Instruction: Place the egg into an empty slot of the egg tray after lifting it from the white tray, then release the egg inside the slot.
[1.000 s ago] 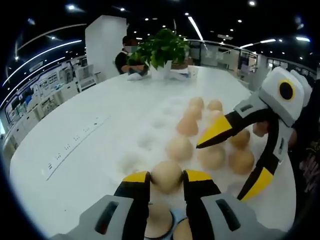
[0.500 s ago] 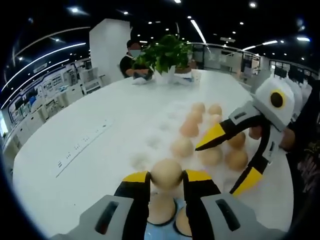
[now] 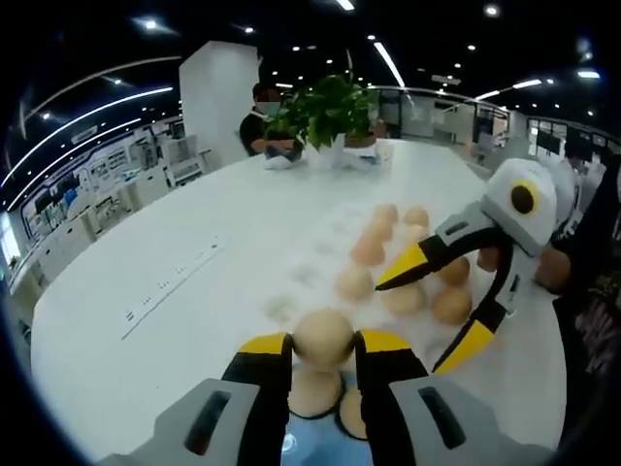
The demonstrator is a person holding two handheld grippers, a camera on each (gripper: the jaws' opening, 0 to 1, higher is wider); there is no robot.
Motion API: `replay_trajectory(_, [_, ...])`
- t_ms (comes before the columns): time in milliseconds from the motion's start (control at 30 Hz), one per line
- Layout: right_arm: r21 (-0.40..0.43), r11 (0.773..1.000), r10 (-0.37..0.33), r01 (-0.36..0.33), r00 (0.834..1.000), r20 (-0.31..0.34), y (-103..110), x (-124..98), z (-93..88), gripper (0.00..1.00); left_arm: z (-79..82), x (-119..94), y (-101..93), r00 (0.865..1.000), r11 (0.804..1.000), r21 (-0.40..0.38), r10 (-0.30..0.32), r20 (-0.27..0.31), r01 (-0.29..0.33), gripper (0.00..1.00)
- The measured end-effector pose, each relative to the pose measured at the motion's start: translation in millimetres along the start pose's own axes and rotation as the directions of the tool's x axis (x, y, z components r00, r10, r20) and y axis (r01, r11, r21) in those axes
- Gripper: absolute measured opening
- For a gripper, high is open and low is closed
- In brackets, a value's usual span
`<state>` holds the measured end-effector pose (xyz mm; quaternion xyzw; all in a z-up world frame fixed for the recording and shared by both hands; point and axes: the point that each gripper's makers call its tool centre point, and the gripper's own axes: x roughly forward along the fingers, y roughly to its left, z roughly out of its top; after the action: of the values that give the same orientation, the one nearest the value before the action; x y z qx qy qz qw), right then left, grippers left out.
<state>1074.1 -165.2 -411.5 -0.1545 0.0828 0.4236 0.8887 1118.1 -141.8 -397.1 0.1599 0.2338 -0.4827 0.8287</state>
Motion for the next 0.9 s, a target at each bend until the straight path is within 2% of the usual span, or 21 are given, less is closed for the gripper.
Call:
replay_trajectory(433, [-0.005, 1.000, 0.006, -0.006, 1.000, 0.000, 1.5, 1.0, 0.3, 0.51, -5.4, -25.9, -1.2, 0.999, 0.999, 0.000, 0.035, 0.009, -0.035, 0.25])
replay_trajectory(900, [-0.011, 1.000, 0.010, -0.010, 1.000, -0.004, 2.4, 0.6, -1.0, 0.51, -29.2, -45.9, 3.9, 0.996, 0.995, -0.037, 0.088, -0.019, -0.089, 0.25])
